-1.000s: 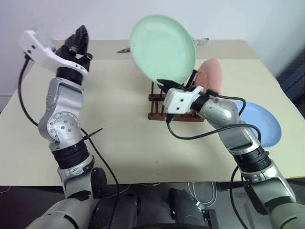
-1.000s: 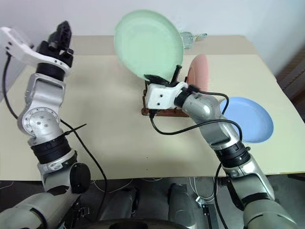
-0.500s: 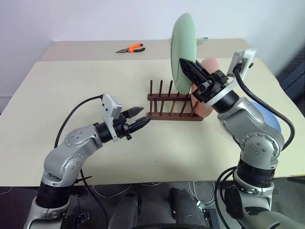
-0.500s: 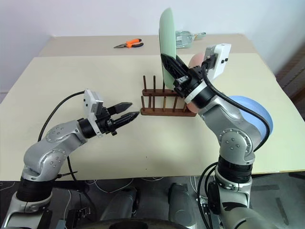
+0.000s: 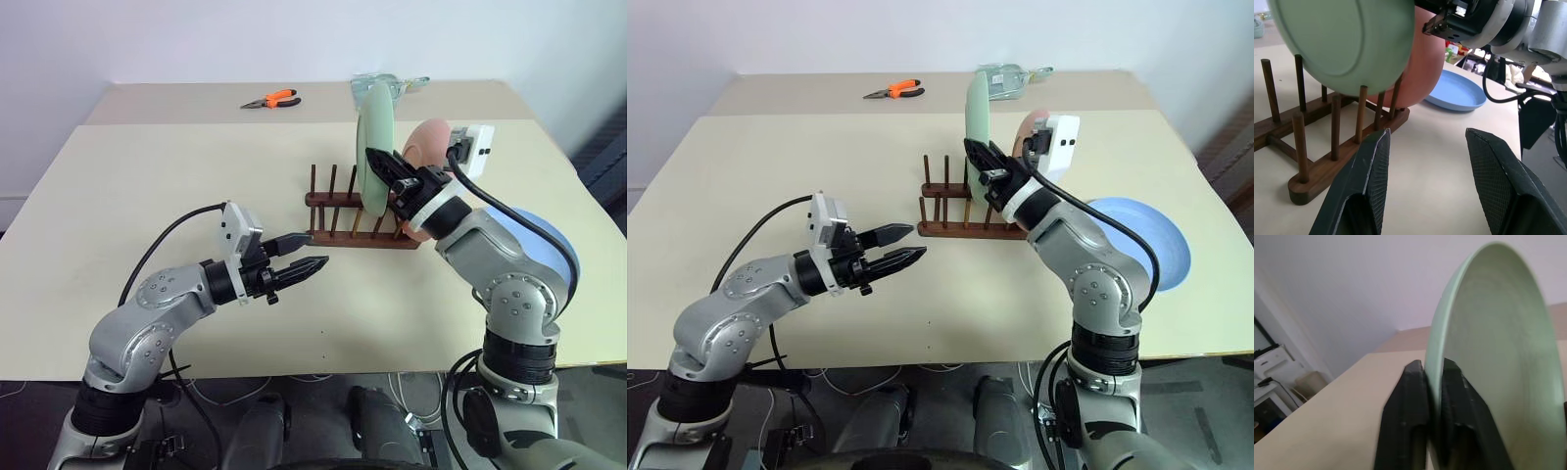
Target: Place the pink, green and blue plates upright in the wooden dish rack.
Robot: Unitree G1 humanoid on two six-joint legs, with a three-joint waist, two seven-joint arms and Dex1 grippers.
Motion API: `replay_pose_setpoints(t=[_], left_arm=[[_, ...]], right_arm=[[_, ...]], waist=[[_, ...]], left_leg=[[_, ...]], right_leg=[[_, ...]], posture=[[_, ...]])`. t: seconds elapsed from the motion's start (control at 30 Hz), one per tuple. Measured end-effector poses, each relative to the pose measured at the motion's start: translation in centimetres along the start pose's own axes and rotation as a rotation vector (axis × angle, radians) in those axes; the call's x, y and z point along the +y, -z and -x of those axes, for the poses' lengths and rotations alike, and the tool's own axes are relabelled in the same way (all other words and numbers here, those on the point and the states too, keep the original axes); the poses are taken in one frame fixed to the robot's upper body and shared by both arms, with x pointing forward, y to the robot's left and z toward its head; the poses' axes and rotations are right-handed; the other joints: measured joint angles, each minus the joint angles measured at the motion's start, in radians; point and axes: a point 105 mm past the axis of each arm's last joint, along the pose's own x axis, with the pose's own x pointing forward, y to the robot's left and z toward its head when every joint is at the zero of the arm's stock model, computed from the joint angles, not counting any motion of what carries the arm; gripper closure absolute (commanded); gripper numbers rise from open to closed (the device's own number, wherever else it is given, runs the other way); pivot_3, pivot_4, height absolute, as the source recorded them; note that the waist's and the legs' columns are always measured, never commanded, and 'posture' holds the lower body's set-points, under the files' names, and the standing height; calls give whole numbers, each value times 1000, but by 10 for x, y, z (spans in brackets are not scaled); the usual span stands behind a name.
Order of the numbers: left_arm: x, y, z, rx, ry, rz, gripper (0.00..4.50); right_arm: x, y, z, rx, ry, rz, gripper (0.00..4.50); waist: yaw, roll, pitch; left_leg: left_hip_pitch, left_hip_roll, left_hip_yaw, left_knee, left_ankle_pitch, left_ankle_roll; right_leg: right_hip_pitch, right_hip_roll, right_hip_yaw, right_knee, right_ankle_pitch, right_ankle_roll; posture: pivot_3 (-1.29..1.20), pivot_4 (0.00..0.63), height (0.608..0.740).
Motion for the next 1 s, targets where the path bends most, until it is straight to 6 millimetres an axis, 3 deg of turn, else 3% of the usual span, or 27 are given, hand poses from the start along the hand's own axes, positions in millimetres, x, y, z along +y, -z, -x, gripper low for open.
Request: replay_pose_setpoints(t=[0.1,0.33,0.4,0.47,0.57,0.67,0.73,0.87,1.0], left_arm=[[0,1,0,6,-5,5,1956],[0,2,-1,10,-1,8,1956],[-2,4,-3,20,9,8,1956],[-5,7,-7,35,32,3,1956],[-10,12,-13,57,77,-3,1956],[-11,16,-16,67,100,-5,1956],[-13,16,-21,63,127,-6,1956],[-17,15,-30,60,176,-19,1956],[-16,19,-33,70,188,-12,1956]], right_arm=[[-5,-4,-1,1,34,106,1558],[7,-50,4,-72,-32,602,1558],[4,-64,11,-92,-33,653,980],[-7,-86,24,-136,18,682,224],[-54,-109,65,-109,251,776,39],[-112,-86,113,78,491,743,39],[-127,-63,138,202,538,713,39],[-128,2,177,474,526,613,39],[-118,44,175,571,459,552,39]], waist=[[0,0,0],[1,1,0],[4,0,1],[6,0,1],[25,-1,0],[28,-1,0],[24,3,0],[17,5,-1],[6,6,-1]], left_leg=[[0,0,0,0,0,0],[0,0,0,0,0,0],[0,0,0,1,0,0],[-1,0,0,1,0,0],[-1,-1,0,1,-1,2],[-1,-1,2,2,-1,2],[0,-1,4,1,-1,3],[0,0,5,1,-2,3],[1,0,5,3,-2,3]], right_leg=[[0,0,0,0,0,0],[1,0,0,-2,0,1],[2,0,0,-3,0,0],[2,-1,0,-3,0,0],[4,-1,-1,-6,-1,0],[4,-2,0,-5,-1,0],[4,-2,1,-5,-1,0],[4,-2,1,-5,-3,4],[4,-2,2,-5,-3,4]], posture=[[0,150,740],[0,150,740],[0,150,740],[0,150,740],[0,150,740],[0,150,740],[0,150,740],[0,150,740],[0,150,740]])
